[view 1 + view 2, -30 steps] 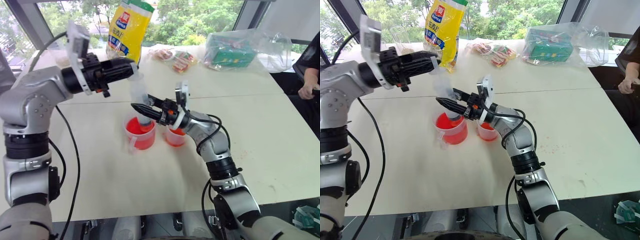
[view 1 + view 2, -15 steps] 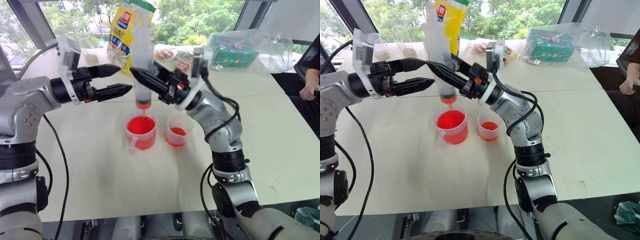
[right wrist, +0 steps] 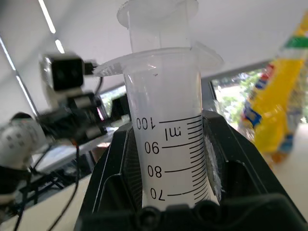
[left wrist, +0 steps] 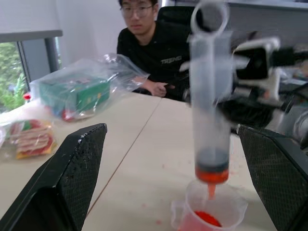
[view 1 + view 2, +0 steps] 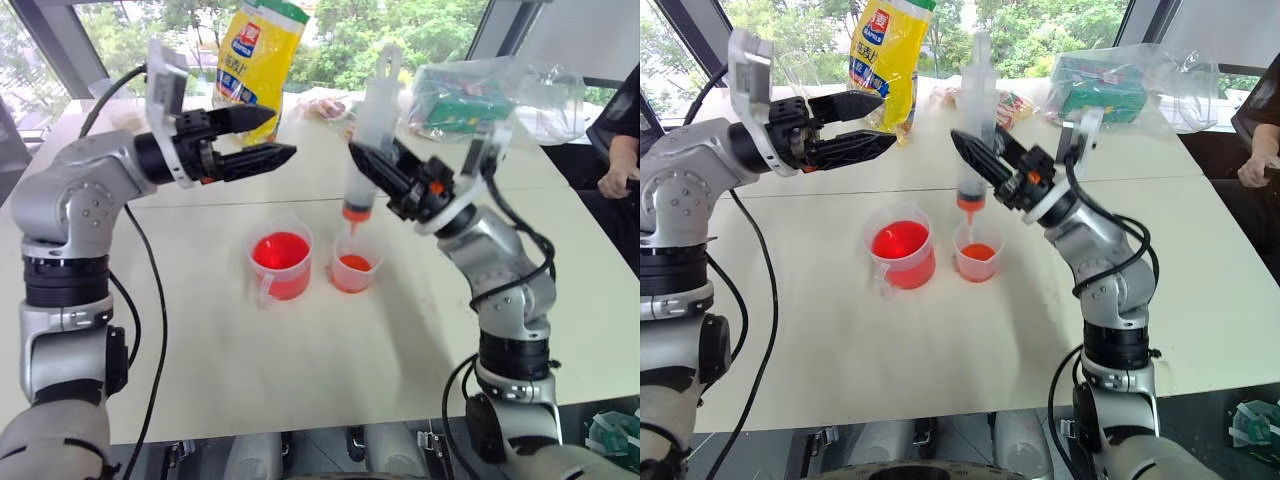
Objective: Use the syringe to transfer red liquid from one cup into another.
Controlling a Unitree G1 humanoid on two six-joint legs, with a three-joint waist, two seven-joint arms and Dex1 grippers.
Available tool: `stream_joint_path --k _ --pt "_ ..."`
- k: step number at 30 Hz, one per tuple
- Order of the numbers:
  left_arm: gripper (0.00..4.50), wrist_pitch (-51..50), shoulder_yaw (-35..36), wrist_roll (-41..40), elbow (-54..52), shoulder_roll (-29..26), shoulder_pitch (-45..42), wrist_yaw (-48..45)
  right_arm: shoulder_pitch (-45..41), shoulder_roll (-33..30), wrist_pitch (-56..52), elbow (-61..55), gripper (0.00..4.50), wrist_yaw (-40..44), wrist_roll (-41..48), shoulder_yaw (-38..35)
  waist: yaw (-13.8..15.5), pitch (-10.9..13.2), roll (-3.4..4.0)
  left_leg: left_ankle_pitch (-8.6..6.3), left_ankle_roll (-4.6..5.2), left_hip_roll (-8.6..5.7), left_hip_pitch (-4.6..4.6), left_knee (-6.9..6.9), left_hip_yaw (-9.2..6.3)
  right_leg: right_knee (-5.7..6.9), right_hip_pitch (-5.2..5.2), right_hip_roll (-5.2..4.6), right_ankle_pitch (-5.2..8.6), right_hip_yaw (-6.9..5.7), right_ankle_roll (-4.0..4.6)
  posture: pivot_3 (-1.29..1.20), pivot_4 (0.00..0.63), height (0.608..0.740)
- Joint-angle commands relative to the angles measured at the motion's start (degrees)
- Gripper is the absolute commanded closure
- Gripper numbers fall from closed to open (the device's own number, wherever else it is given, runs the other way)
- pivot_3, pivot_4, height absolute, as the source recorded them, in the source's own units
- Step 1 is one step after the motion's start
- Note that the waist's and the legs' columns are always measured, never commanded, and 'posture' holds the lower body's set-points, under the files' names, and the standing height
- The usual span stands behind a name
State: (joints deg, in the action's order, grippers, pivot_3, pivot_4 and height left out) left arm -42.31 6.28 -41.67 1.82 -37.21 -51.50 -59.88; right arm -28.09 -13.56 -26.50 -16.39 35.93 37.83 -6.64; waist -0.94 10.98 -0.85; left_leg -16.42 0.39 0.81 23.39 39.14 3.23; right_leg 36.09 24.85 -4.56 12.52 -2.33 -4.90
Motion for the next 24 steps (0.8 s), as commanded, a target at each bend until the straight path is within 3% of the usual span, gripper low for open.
stream_joint_path --k 1,24 --pt "0.04 0.1 0.2 -1.0 -1.2 1.1 -2.7 -0.3 1.5 0.2 4.7 -1.3 3.15 0.9 -2.4 1.6 0.1 0.0 0.0 0.0 0.0 0.0 0.0 0.01 -0.01 0.0 0.0 0.0 0.0 0.0 0.0 0.0 0.15 0.74" --pt "0.04 0.0 -5.6 -1.2 -2.0 11.0 -7.8 -3.7 4.7 -0.4 8.8 -0.2 3.15 1.2 -6.5 4.7 0.2 0.0 -0.01 0.0 0.0 -0.03 0.0 0.02 -0.02 -0.01 -0.02 0.0 0.0 0.02 0.0 0.0 0.15 0.74"
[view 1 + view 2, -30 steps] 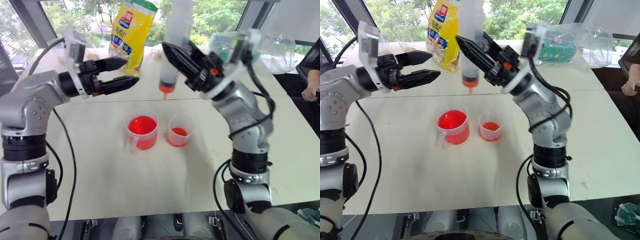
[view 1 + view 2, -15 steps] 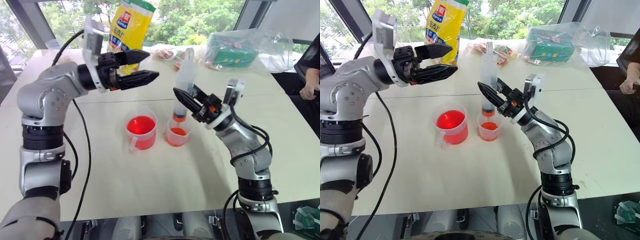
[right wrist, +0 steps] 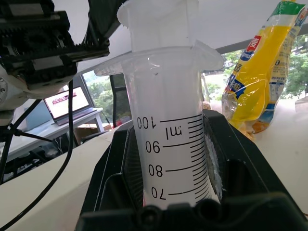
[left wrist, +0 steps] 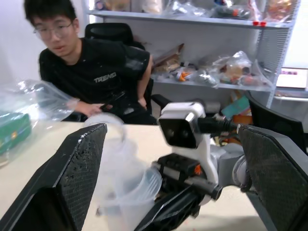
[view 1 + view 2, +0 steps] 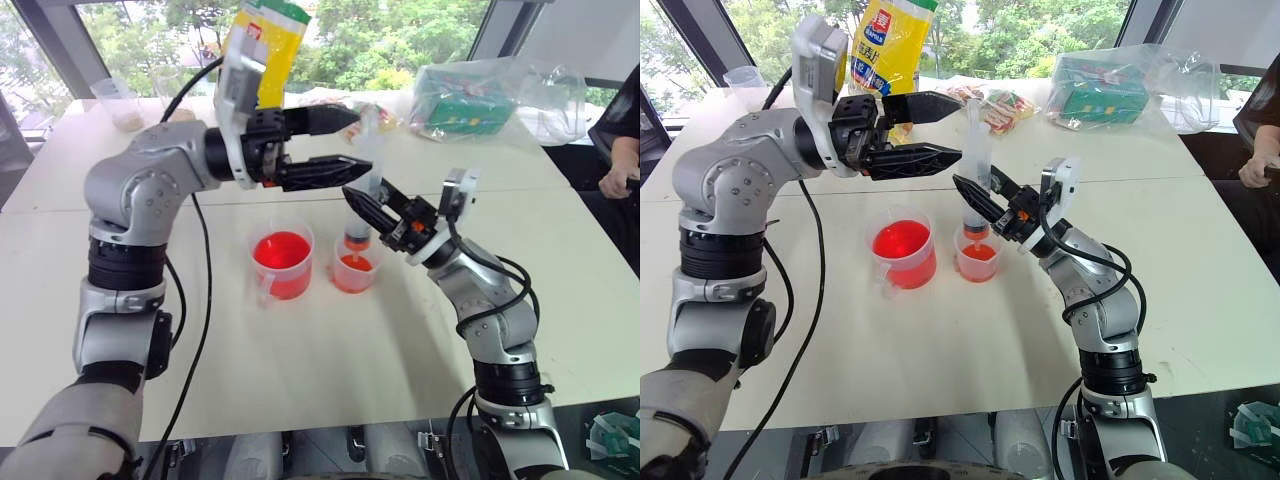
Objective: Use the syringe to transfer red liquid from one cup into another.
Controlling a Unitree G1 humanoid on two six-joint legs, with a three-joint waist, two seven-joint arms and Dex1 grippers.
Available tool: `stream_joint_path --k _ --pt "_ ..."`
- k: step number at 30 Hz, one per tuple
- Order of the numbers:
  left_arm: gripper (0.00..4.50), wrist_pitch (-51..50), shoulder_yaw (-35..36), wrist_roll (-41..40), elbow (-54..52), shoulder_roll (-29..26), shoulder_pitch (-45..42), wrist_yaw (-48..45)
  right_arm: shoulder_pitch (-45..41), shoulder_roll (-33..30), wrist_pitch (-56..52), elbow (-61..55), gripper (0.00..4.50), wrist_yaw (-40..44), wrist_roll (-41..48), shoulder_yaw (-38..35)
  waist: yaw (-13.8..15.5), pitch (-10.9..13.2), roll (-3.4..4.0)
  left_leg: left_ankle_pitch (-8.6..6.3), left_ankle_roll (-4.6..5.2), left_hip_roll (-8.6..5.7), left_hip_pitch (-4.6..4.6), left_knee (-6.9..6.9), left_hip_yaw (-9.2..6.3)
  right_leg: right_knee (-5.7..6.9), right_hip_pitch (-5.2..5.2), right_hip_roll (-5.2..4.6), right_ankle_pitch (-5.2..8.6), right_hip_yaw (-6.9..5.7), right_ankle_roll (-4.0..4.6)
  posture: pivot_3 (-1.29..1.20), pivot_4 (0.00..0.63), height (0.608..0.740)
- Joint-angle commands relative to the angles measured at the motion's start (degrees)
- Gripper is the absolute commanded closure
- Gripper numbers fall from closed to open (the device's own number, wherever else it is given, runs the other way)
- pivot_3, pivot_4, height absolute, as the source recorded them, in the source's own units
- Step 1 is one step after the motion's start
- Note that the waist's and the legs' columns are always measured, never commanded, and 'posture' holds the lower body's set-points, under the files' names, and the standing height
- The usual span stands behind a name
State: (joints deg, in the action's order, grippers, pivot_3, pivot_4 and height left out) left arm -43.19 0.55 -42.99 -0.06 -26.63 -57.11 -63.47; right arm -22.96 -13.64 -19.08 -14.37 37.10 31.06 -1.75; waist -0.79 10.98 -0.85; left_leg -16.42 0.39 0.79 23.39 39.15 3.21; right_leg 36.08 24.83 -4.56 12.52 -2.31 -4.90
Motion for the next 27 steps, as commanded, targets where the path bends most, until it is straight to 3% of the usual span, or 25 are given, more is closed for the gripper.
stream_joint_path --k 1,23,26,27 --pt "0.04 0.9 -0.1 0.3 0.2 0.6 -2.3 -0.1 -0.5 -0.3 1.4 -2.2 3.15 0.0 0.2 -0.2 0.1 0.0 0.0 0.0 0.0 0.0 0.0 0.0 0.0 0.0 0.0 0.0 0.0 0.0 0.0 0.0 0.15 0.74" --pt "0.04 2.9 -2.0 4.4 3.7 1.9 -2.9 -1.5 -1.9 -0.4 1.4 -2.0 3.15 0.2 0.0 0.0 0.2 0.0 0.0 0.0 0.0 -0.01 0.01 0.01 -0.01 -0.01 -0.01 0.0 0.0 -0.01 0.0 0.0 0.15 0.74" --pt "0.84 3.3 -2.3 4.8 4.2 2.2 -3.0 -2.0 -1.7 -0.4 1.4 -2.2 3.15 0.1 -0.1 0.1 0.1 0.0 0.0 0.0 0.0 -0.01 0.01 0.01 -0.01 -0.01 -0.01 0.0 0.0 0.0 0.0 0.0 0.15 0.74" --pt "1.33 3.3 -2.4 4.9 4.4 2.4 -3.0 -2.2 -1.6 -0.4 1.4 -2.3 3.15 0.1 -0.1 0.1 0.1 0.0 0.0 0.0 0.0 -0.01 0.01 0.01 -0.01 -0.01 -0.01 0.0 0.0 0.0 0.0 0.0 0.15 0.74"
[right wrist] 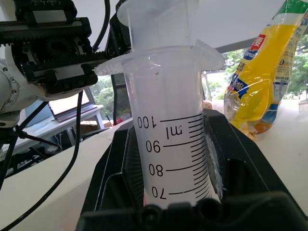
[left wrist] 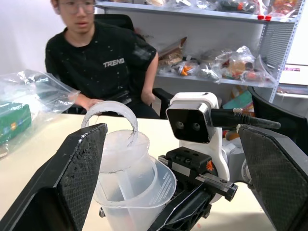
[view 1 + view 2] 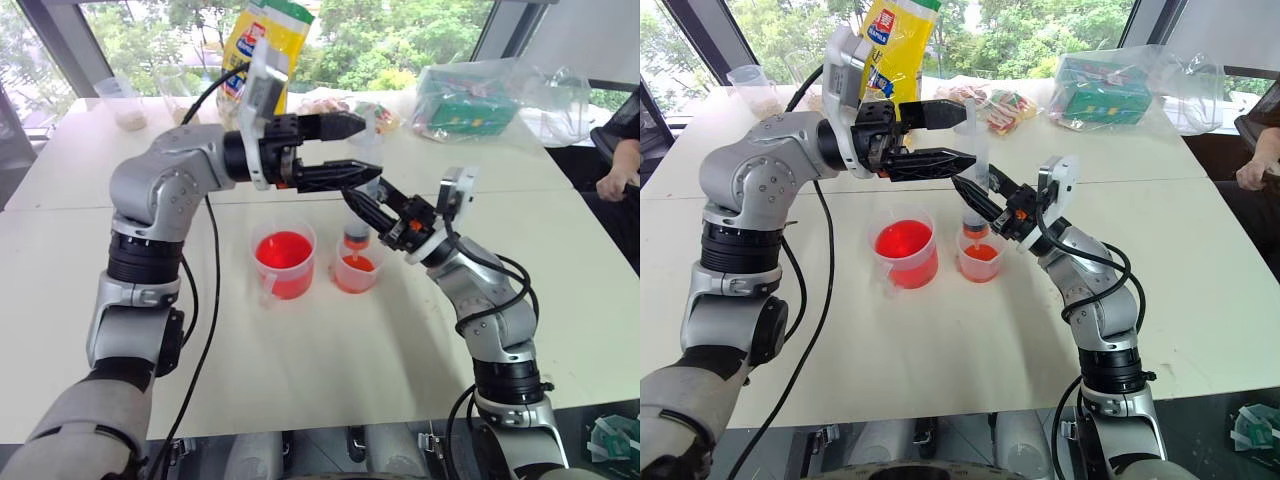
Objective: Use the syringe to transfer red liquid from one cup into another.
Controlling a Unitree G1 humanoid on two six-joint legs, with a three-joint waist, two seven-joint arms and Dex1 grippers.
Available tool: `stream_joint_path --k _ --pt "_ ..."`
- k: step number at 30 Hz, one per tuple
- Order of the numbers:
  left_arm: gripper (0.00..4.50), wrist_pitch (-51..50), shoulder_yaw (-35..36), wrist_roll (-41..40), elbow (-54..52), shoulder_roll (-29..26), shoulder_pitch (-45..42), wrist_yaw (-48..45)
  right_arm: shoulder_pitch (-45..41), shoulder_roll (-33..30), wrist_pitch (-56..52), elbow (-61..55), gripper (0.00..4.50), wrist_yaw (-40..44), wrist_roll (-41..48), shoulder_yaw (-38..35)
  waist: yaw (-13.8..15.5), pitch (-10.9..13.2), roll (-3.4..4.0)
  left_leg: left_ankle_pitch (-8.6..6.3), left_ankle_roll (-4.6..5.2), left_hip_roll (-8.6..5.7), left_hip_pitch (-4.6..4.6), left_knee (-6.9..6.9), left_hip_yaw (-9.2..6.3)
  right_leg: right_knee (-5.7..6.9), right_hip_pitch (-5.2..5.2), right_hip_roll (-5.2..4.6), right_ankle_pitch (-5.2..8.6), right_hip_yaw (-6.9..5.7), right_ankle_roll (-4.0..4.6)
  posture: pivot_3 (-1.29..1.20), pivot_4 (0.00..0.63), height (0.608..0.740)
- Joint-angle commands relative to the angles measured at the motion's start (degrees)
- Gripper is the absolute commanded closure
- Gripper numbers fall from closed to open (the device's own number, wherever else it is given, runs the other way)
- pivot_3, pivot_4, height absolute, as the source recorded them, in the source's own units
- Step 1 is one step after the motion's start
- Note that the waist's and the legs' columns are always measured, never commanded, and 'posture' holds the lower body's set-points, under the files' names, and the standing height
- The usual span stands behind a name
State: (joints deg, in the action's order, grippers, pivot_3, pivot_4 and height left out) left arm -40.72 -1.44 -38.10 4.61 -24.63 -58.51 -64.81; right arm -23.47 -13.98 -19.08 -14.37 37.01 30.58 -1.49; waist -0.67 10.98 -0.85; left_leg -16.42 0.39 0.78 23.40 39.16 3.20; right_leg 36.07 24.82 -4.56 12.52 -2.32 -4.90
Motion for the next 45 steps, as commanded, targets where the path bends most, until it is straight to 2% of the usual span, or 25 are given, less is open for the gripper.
stream_joint_path --k 1,2,6,7,20,37,45 --pt "1.84 0.9 -0.5 0.2 -0.1 0.5 -1.7 -0.9 -1.1 -0.1 1.4 -2.3 3.15 0.1 0.4 -0.1 0.0 0.0 0.0 0.0 0.0 0.0 0.0 0.0 0.0 0.0 0.0 0.0 0.0 0.0 0.0 0.0 0.15 0.74" --pt "2.48 1.0 -0.5 0.3 0.1 0.7 -1.8 -0.9 -1.0 -0.1 1.3 -2.4 3.15 0.1 0.4 0.0 0.0 0.0 0.0 0.0 0.0 0.0 0.0 0.0 0.0 0.0 0.0 0.0 0.0 0.0 0.0 0.0 0.15 0.74" --pt "4.35 1.3 -0.7 0.9 0.9 1.2 -2.2 -1.2 -0.8 -0.2 1.3 -2.5 3.15 0.0 0.4 0.1 0.0 0.0 0.0 0.0 0.0 0.0 -0.01 0.0 0.0 0.01 0.0 0.0 0.0 0.0 0.0 0.0 0.15 0.74" --pt "4.46 1.4 -0.8 1.1 1.0 1.3 -2.3 -1.3 -0.8 -0.2 1.3 -2.5 3.15 0.1 0.3 0.1 0.0 0.0 0.0 0.0 0.0 0.0 0.0 0.0 0.0 0.0 0.0 0.0 0.0 0.0 0.0 0.0 0.15 0.74" --pt "4.46 6.0 -4.9 7.0 3.6 1.0 0.4 -4.0 -2.3 -1.4 -0.9 -5.9 3.15 -1.6 2.7 -1.7 0.0 0.0 0.0 0.0 0.0 0.0 0.0 0.0 0.0 0.0 0.0 0.0 0.0 0.0 0.0 0.0 0.15 0.74" --pt "4.46 5.9 -6.4 8.1 2.2 2.2 3.7 -4.1 -4.6 -2.9 -6.5 -10.9 3.15 -6.0 8.8 -4.8 0.0 0.0 0.0 0.0 0.01 0.0 0.0 0.0 0.0 0.01 0.0 0.0 0.0 0.0 0.0 0.0 0.15 0.74" --pt "4.46 5.8 -4.8 8.1 4.3 1.6 1.3 -3.7 -2.4 -3.0 -6.8 -10.4 3.15 -5.6 8.5 -3.7 0.0 0.0 0.0 0.0 0.01 0.0 0.0 0.0 -0.01 0.01 0.0 0.0 0.0 0.0 0.0 0.0 0.15 0.74"
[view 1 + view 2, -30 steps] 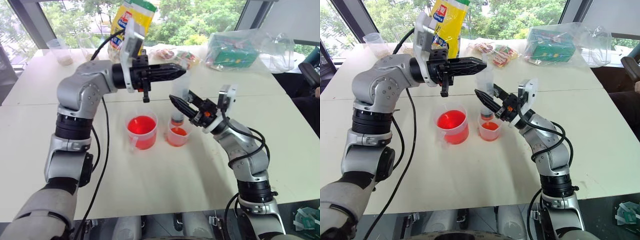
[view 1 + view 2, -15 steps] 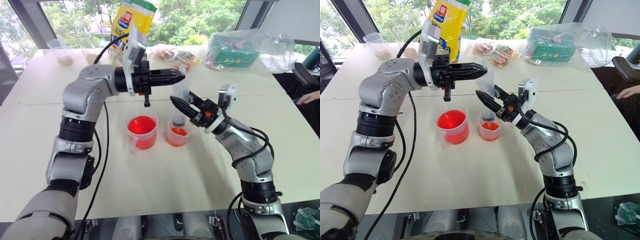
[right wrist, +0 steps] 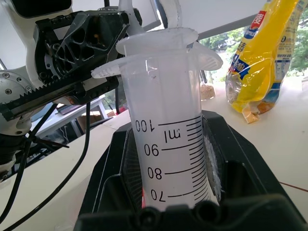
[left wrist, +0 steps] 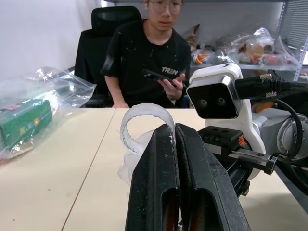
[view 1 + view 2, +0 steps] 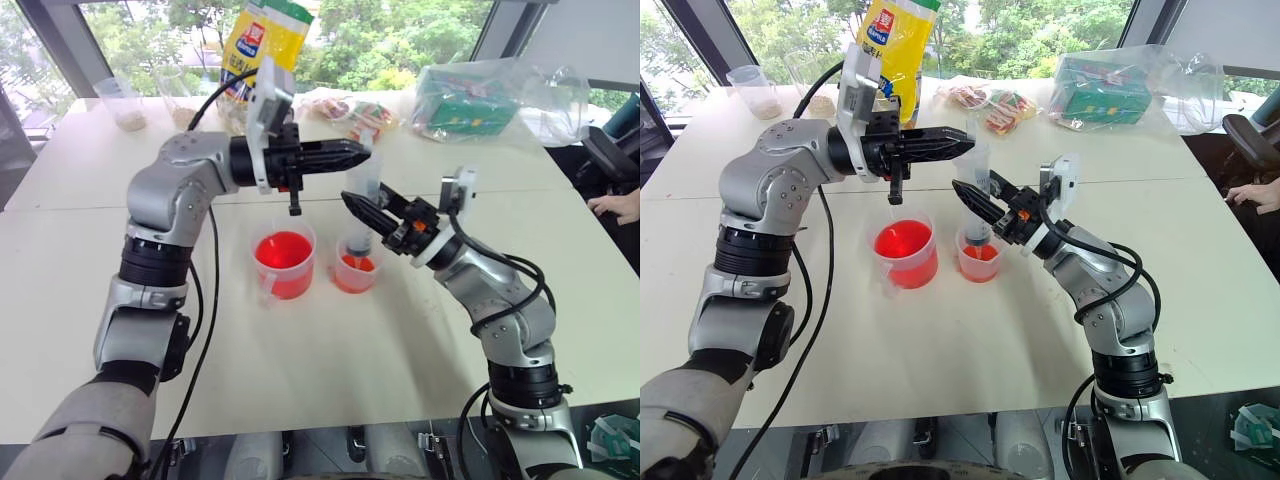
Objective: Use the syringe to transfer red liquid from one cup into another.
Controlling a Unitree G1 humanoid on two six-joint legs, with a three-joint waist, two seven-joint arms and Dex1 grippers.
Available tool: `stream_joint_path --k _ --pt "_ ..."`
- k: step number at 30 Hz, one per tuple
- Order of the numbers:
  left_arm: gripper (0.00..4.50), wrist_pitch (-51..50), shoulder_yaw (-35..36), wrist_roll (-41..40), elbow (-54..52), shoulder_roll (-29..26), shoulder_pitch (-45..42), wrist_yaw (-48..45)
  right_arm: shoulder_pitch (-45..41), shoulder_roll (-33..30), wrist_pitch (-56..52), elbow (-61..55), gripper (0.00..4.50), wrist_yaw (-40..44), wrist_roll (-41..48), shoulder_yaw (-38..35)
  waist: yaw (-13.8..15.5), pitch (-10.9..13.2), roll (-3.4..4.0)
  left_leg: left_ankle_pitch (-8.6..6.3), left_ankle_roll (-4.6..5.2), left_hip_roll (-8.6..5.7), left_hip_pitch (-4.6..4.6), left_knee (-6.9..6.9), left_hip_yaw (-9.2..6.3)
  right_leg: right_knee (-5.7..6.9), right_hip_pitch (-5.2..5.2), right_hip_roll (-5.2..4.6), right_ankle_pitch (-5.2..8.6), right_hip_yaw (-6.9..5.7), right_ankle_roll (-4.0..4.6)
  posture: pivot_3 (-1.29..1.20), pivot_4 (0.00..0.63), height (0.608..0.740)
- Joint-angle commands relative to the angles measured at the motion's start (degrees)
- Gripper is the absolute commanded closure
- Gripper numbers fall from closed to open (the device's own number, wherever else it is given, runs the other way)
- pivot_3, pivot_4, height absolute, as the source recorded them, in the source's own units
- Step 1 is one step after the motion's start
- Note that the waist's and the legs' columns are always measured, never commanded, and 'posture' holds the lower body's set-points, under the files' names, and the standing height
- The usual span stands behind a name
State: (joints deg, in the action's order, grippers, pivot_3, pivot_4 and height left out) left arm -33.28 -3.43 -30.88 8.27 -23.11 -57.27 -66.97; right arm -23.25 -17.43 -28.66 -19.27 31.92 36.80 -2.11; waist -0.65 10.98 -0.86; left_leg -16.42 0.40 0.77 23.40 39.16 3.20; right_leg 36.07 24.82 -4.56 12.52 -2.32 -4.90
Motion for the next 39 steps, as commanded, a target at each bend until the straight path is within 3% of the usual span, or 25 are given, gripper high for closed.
stream_joint_path --k 1,4,10,11,22,28,33,36,39 --pt "4.21 -1.8 -2.3 0.7 1.1 0.0 -0.5 -1.2 -2.2 0.4 2.8 -5.5 3.15 -0.4 2.1 -2.8 0.0 0.0 0.0 0.0 0.0 0.0 0.0 0.0 0.0 0.0 0.0 0.0 0.0 0.0 0.0 0.0 0.15 0.74" --pt "3.19 -2.4 -0.7 0.2 1.8 -0.8 -1.8 -0.9 -1.2 0.7 2.6 -5.3 3.15 -0.2 2.0 -2.1 0.0 0.0 0.0 0.0 0.0 0.0 0.0 0.0 0.0 0.0 0.0 0.0 0.0 0.0 0.0 0.0 0.15 0.74" --pt "0.23 -2.2 2.1 0.2 3.8 -3.2 -3.8 -0.3 0.2 1.0 2.3 -4.9 3.15 0.4 1.6 -1.2 -0.1 0.0 0.01 0.0 0.0 0.01 0.0 0.0 -0.01 0.01 0.01 0.02 0.0 0.0 0.0 0.0 0.15 0.74" --pt "0.05 -2.1 2.7 0.2 4.3 -3.7 -4.1 -0.1 0.3 1.0 2.2 -4.8 3.15 0.4 1.6 -1.1 -0.1 0.0 0.01 0.0 0.0 0.02 0.0 0.0 -0.02 0.01 0.0 0.02 0.0 -0.01 0.0 0.0 0.15 0.74" --pt "0.05 -5.5 7.6 -2.9 -0.4 -12.7 0.7 -1.0 0.0 0.8 1.2 -3.4 3.15 0.5 2.7 -2.3 0.1 0.0 0.0 0.0 0.0 0.01 0.0 0.01 -0.01 0.0 -0.02 -0.02 0.0 -0.02 0.0 0.0 0.15 0.74" --pt "0.05 -7.3 8.6 -4.6 -6.2 -13.6 6.3 0.8 -8.2 -1.7 -8.3 -2.9 3.15 -7.8 10.6 -9.1 0.0 0.0 0.01 0.0 -0.01 0.02 -0.01 0.02 -0.01 0.03 -0.01 -0.02 0.0 0.0 0.0 0.0 0.15 0.74" --pt "0.05 -8.0 8.9 -5.2 -9.7 -14.0 10.4 2.7 -18.2 -7.3 -23.3 3.6 3.15 -22.8 24.8 -19.5 0.0 0.0 0.01 0.0 -0.01 0.06 -0.01 0.01 -0.01 0.03 -0.01 -0.03 0.0 0.0 0.02 0.0 0.15 0.74" --pt "0.05 -8.5 9.1 -5.8 -12.1 -14.1 12.7 4.2 -20.8 -13.2 -32.9 8.6 3.15 -28.5 26.7 -21.2 0.1 0.0 0.0 0.0 0.0 0.04 0.01 0.01 0.0 -0.01 -0.02 -0.08 0.0 -0.01 0.03 0.0 0.15 0.74" --pt "0.05 -8.3 9.0 -5.9 -15.1 -14.6 16.2 5.1 -19.1 -21.5 -43.4 12.7 3.15 -29.1 22.4 -16.9 0.1 0.0 0.0 -0.04 0.06 0.02 0.03 0.0 0.04 -0.06 -0.02 -0.12 0.0 0.01 0.03 0.0 0.15 0.74"
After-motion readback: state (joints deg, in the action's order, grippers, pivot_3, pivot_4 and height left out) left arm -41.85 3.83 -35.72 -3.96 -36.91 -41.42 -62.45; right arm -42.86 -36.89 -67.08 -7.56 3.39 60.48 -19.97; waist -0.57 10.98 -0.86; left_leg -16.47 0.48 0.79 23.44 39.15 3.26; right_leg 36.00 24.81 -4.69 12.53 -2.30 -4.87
